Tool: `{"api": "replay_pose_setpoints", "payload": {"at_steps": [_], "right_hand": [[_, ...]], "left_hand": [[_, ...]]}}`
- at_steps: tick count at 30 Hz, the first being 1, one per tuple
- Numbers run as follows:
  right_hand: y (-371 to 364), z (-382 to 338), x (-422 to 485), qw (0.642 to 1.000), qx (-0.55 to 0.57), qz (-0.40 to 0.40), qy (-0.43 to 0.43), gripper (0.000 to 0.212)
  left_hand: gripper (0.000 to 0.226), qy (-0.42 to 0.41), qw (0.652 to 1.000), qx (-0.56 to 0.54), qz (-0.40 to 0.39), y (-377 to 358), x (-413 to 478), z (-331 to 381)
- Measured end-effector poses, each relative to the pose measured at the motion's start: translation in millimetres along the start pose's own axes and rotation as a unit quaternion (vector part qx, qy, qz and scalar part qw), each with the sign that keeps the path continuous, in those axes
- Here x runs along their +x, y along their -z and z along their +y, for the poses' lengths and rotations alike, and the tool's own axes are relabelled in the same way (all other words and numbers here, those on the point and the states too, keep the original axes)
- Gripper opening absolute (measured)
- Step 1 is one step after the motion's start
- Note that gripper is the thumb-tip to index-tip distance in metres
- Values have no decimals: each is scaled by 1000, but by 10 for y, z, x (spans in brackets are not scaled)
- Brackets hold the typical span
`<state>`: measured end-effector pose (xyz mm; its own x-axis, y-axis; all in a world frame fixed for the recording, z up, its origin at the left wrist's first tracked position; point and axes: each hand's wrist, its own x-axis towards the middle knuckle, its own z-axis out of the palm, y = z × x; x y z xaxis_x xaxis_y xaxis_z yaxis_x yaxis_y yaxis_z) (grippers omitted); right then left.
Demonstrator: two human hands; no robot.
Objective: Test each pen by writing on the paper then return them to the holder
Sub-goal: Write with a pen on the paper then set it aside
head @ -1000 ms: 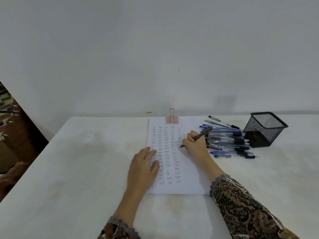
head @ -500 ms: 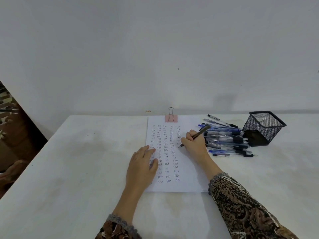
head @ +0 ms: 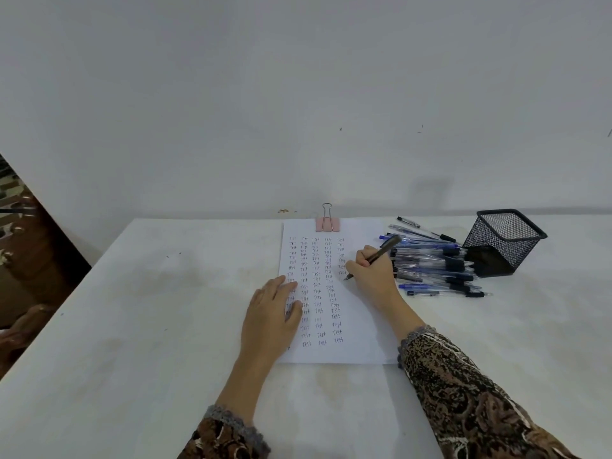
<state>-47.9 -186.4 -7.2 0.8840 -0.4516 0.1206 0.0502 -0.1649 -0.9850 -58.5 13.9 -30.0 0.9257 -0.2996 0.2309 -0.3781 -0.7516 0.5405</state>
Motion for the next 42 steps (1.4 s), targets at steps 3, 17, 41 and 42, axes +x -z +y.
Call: {"api": "replay_pose_setpoints", "payload": {"at_steps": [3,17,41,42], "right_hand": [[2,-3,-4,1000,3,10,-5,46],[-19,67,28,1000,2,25,13,48],[44,-6,-105,789,583,150,-123,39],[51,10,-113,782,597,134,-117,37]], "left_hand": [[40,1,1000,-3,-1,0,-1,5],[40,1,1000,-8,-5,5,-4,-3],[40,2,1000,-8,4,-21,5,-6],[40,2,1000,-7,5,-22,2,-6]]}}
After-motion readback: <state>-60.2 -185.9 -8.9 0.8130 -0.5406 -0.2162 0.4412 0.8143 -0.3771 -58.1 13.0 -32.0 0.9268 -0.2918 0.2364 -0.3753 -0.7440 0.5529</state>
